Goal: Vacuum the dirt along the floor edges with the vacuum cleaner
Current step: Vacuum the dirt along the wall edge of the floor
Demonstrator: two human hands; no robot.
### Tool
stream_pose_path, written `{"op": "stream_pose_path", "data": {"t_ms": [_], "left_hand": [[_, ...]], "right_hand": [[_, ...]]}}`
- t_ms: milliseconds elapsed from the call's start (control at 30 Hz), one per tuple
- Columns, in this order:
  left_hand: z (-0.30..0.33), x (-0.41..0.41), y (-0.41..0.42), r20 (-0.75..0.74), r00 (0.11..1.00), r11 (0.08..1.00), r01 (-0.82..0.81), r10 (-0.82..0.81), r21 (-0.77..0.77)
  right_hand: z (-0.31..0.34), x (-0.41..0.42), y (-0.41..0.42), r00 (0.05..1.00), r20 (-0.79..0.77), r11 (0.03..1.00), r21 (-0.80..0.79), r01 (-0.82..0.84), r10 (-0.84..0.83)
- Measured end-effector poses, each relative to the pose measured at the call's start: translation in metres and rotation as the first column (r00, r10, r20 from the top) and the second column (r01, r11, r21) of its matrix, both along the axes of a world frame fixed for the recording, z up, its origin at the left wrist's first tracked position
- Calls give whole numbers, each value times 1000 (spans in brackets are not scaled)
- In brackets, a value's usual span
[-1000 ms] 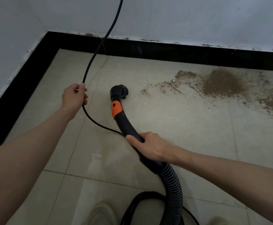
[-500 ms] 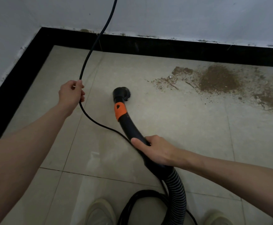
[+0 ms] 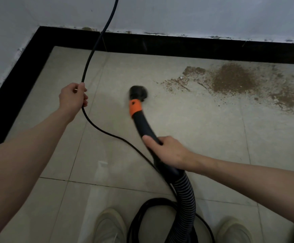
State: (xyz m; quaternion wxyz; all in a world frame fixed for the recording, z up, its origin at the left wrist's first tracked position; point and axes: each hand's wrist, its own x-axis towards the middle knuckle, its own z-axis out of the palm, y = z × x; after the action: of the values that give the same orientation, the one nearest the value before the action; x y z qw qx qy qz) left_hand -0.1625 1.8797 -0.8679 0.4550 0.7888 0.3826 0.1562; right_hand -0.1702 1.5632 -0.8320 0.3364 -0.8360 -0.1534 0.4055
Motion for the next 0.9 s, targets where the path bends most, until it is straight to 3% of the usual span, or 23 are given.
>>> {"op": "stream_pose_path", "data": {"t_ms": [67,300,433,500,733,900], "left_hand": [[-1,1,-1,-5,1000,1000,5,-5,4],[-3,4,-5,-16,1000,1000,7,-7,7],[-2,4,-9,-27,1000,1000,16,-15,13],[-1,4,-10,-33,999,1000,20,-19,16],[7,3,-17,-58,998,1000,7,-6,12],[12,1,-24,-78,997,1000,-6,6,7]], "right_hand": [[1,1,-15,998,-12,998,9,67,-67],[6,-24,-46,960,-171,974,-18,-227,220],[8,-22,-44,995,-56,996,-30,-79,77],[12,-17,-49,997,-73,1000,-7,-3,3],[17,-41,-63,941,-276,981,36,-193,195],[26,-40,-59,946,-306,993,81,-85,106]]}}
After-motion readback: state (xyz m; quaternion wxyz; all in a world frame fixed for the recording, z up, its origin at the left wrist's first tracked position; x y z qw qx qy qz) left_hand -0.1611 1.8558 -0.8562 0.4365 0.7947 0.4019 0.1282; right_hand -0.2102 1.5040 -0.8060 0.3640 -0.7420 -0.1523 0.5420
